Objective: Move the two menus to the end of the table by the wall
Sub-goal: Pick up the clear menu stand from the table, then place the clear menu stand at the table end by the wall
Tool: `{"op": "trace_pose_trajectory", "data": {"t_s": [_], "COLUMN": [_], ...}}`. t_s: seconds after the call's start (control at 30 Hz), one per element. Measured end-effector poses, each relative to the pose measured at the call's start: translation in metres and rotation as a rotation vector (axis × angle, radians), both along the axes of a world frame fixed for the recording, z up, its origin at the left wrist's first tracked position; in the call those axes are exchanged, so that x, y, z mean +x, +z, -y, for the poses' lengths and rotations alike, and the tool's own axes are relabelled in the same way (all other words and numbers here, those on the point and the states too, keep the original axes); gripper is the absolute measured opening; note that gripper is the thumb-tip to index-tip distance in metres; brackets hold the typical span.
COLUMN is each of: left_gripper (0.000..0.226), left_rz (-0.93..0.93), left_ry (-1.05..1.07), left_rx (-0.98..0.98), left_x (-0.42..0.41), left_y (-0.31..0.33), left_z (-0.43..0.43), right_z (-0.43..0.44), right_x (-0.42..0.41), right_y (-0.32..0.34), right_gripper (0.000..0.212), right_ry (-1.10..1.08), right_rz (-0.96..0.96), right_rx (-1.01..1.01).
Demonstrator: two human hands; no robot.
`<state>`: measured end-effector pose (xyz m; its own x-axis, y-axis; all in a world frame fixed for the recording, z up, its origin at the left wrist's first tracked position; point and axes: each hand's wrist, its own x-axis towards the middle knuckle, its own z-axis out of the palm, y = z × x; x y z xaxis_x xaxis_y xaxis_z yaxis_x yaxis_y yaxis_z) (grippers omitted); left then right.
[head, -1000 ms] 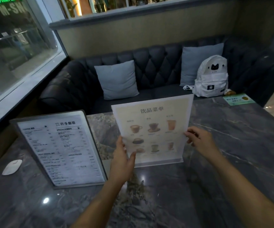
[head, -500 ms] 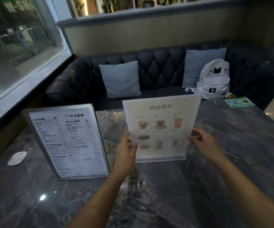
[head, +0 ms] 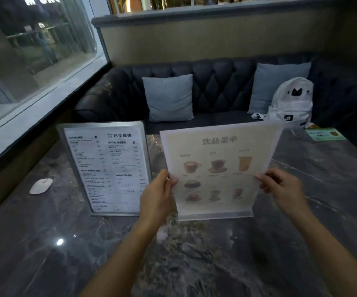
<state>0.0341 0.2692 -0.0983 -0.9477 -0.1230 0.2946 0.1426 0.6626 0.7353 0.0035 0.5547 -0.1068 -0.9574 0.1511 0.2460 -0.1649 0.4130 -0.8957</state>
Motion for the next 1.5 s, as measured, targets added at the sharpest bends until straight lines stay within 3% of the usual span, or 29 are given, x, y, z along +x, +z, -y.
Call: {"op": "trace_pose_trajectory", "data": {"t_s": [0.27,0.57,0.7,0.8,0.9,1.3,1.5], "left_gripper": [0.018,0.029,0.031,0.017,0.015,0.011,0.008], "left_rz": [-0.098,-0.173,-0.165,-0.141,-0.112,-0.082,-0.099], "left_ry": [0.018,0.296,0.436,0.537,0.63,0.846,0.926], "left_rx": [0.147,0.258,0.259,0.179,0.138,0.003,0.03], "left_x": [0.041,0.104,0.137,0.159,0.178,0.197,0.183], "left_y": [0.042,0.059,0.051,0.042,0.035,0.009,-0.003], "left_z": [0.073,0.18,0.222,0.252,0.282,0.381,0.415], "right_z": [0.067,0.195,0.258,0.308,0.359,0.533,0.591], "right_x": [0.025,0.02,0.009,0.003,-0.006,-0.027,-0.045], "right_y": [0.054,0.075,0.06,0.049,0.04,-0.003,-0.01], "right_gripper": [0.018,0.018,0.007,0.013,0.022,0.006,0.019], "right_ry": [0.185,0.501,0.609,0.691,0.767,0.864,0.933], "right_rz": [-0.144,-0.212,-0.168,-0.156,-0.109,0.109,0.156], "right_rx": [0.018,0.039,0.036,0.055,0.05,-0.022,-0.102]}}
